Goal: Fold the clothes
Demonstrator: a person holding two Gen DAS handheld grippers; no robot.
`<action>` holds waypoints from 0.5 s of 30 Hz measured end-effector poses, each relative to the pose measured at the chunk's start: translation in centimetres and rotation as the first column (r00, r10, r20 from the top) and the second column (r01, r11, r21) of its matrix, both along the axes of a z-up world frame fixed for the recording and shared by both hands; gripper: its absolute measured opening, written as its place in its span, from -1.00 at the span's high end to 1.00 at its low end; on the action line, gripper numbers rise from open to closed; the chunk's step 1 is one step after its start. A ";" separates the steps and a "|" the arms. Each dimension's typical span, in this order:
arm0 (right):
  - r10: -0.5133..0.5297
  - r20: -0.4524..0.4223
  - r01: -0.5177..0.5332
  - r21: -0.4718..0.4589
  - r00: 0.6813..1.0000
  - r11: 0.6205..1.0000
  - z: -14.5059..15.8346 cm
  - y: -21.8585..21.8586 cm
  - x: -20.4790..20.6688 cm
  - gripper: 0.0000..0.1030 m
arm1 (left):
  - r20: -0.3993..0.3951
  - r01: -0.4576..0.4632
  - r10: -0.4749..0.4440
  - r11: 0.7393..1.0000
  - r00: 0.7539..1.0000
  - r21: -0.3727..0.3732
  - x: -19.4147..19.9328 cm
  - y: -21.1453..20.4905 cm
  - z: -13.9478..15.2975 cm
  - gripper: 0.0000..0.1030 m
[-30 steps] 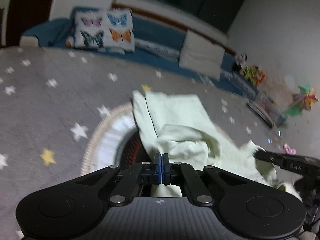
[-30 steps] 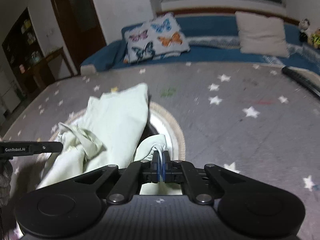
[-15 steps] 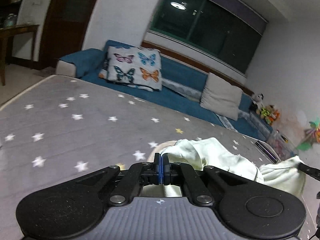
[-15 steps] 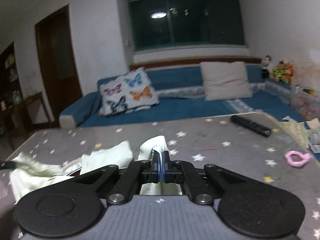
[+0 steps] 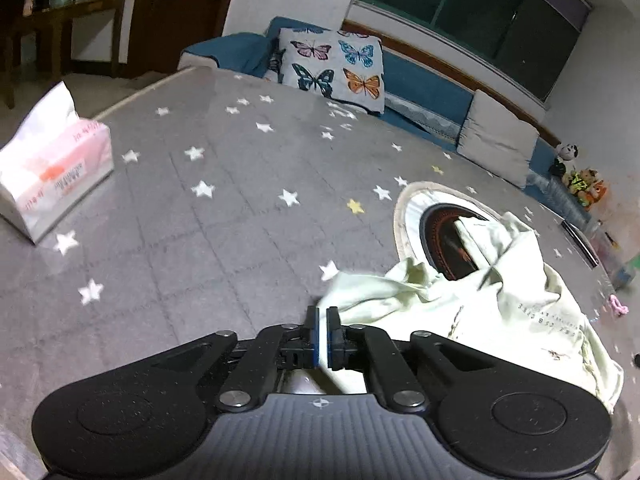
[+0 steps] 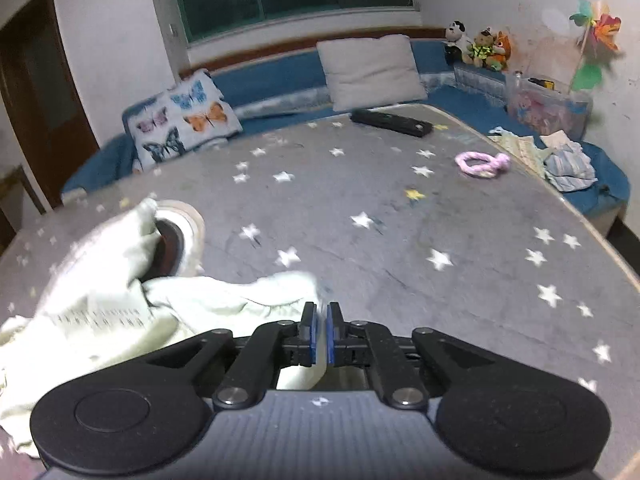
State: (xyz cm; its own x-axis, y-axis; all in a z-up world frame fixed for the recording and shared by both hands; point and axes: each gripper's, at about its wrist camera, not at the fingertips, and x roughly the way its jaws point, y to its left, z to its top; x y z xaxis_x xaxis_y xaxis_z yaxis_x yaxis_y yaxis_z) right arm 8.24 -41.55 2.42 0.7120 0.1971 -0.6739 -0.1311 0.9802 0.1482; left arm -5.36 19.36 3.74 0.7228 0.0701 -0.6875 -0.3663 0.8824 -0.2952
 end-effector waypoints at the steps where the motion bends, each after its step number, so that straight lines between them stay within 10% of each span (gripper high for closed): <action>1: -0.005 0.017 0.005 -0.014 1.000 1.000 0.5 -0.1 -0.3 0.85 | 0.012 0.006 -0.006 1.000 1.000 0.009 0.2 -0.2 0.4 0.88; 6: 0.071 0.095 -0.068 -0.036 0.993 0.997 2.7 1.2 0.1 0.57 | 0.071 0.043 -0.047 0.998 0.996 0.051 1.4 -1.3 2.3 0.46; 15: 0.331 0.062 -0.327 -0.074 0.942 0.942 1.4 9.3 3.0 0.48 | 0.065 0.233 -0.237 0.970 0.969 0.067 10.2 -6.6 1.9 0.47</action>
